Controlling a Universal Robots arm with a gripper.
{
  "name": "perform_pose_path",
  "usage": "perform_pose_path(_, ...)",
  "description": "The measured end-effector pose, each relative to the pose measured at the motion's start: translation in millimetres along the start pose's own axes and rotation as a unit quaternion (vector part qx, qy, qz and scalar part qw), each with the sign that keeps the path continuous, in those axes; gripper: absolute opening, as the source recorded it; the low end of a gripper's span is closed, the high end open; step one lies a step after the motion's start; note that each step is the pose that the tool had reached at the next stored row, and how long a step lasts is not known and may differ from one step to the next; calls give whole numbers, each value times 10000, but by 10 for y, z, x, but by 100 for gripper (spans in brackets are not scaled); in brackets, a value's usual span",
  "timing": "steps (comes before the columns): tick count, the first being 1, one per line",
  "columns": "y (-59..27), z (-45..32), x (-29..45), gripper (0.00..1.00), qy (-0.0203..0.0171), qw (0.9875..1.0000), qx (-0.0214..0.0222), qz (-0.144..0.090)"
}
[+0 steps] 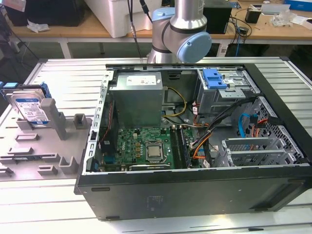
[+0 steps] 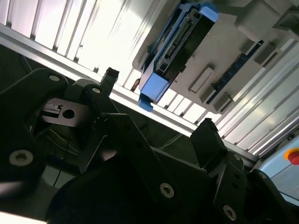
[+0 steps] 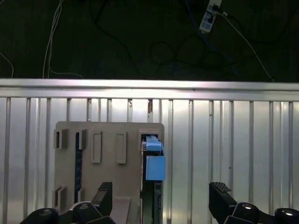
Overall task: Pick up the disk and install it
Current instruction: 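Pick up the disk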
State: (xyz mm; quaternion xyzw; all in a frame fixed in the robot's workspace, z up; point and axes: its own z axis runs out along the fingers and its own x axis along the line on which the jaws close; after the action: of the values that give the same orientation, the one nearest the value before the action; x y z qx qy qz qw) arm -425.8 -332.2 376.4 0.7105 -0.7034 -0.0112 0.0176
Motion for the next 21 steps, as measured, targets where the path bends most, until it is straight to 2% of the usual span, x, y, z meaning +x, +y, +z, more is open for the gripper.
perform_pose_path(11, 4, 125, 6, 90, 3, 9998, 5, 219)
perform_pose_path(15, 14, 193, 5, 90, 29, 9997, 10, 223)
perform_pose_path(19, 14, 229, 5, 90, 43, 9997, 10, 222)
perform_pose_path(21, 17, 263, 4, 90, 65, 9998, 11, 204)
